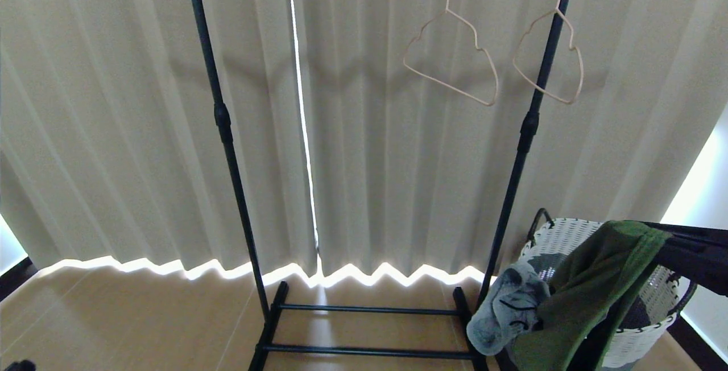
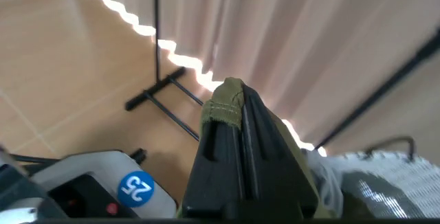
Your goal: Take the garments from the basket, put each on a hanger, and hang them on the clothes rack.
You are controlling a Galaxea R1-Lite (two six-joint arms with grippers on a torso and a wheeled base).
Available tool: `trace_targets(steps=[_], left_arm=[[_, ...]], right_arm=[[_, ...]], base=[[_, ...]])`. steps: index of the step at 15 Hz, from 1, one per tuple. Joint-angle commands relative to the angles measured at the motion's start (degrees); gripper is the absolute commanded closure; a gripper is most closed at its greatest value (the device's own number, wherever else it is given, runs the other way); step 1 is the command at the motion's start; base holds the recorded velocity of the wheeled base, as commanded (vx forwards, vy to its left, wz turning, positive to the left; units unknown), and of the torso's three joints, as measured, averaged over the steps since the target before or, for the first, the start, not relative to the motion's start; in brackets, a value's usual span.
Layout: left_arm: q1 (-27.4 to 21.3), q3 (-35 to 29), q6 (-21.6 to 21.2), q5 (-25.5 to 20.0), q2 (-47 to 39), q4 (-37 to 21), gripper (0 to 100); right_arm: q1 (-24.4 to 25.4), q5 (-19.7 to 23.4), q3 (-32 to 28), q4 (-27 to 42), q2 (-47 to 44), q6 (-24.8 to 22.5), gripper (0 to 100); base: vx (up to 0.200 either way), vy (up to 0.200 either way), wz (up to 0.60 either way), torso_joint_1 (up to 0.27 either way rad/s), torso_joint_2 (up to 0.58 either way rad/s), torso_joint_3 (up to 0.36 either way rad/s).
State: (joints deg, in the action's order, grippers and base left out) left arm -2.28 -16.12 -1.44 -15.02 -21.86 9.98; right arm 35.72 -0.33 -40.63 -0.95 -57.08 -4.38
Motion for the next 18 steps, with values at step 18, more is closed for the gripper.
trace_targets(steps=[18], left_arm=[[-63.6,-27.0,13.4,27.1,-79.9,33.2,0]], right_arm=[[2.0,0.6,-8.1,-6.3,-9.4,0.4,100]], base=[[0.0,0.0,0.0,0.0,0.0,0.0]])
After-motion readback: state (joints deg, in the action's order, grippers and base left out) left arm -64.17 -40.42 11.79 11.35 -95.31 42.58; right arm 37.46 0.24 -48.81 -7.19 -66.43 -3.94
